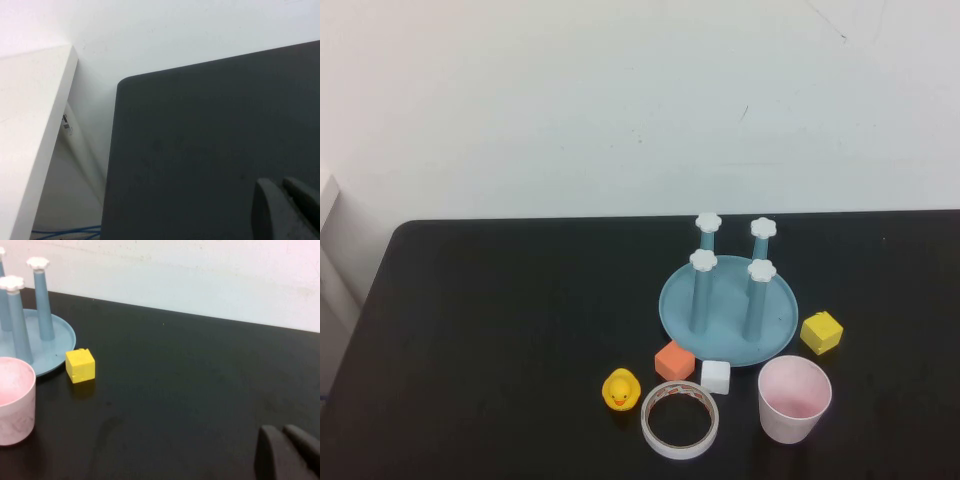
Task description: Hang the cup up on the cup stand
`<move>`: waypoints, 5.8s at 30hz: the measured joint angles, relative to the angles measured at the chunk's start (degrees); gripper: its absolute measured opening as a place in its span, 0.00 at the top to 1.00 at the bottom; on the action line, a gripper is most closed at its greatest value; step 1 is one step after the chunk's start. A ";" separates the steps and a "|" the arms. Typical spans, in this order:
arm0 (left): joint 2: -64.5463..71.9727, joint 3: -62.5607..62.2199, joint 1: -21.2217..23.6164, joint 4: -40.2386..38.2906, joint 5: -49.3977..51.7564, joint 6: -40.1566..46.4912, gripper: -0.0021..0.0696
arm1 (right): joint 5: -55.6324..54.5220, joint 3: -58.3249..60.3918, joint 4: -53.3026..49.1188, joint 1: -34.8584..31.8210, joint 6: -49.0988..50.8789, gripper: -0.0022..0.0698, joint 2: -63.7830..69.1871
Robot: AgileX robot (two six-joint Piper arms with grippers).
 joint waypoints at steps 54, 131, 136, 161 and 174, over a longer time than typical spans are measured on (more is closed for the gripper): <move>5.07 -6.82 0.00 -58.04 -5.87 7.88 0.97 | 0.00 0.00 0.00 0.00 0.00 0.97 0.00; 145.37 -120.04 -47.93 7.18 33.66 -22.59 0.77 | 0.00 0.00 -0.22 0.00 -0.57 0.97 0.00; 145.61 -120.27 -47.93 7.05 32.02 -22.59 0.93 | 0.00 0.00 -0.22 0.00 -0.57 0.97 0.00; 111.01 -95.49 -54.90 23.37 28.81 -17.04 0.94 | -1.20 0.09 15.92 0.00 6.46 0.97 0.00; 78.54 -47.17 -54.90 67.55 -6.14 -61.37 0.94 | -2.87 0.32 45.91 0.00 13.02 0.97 0.00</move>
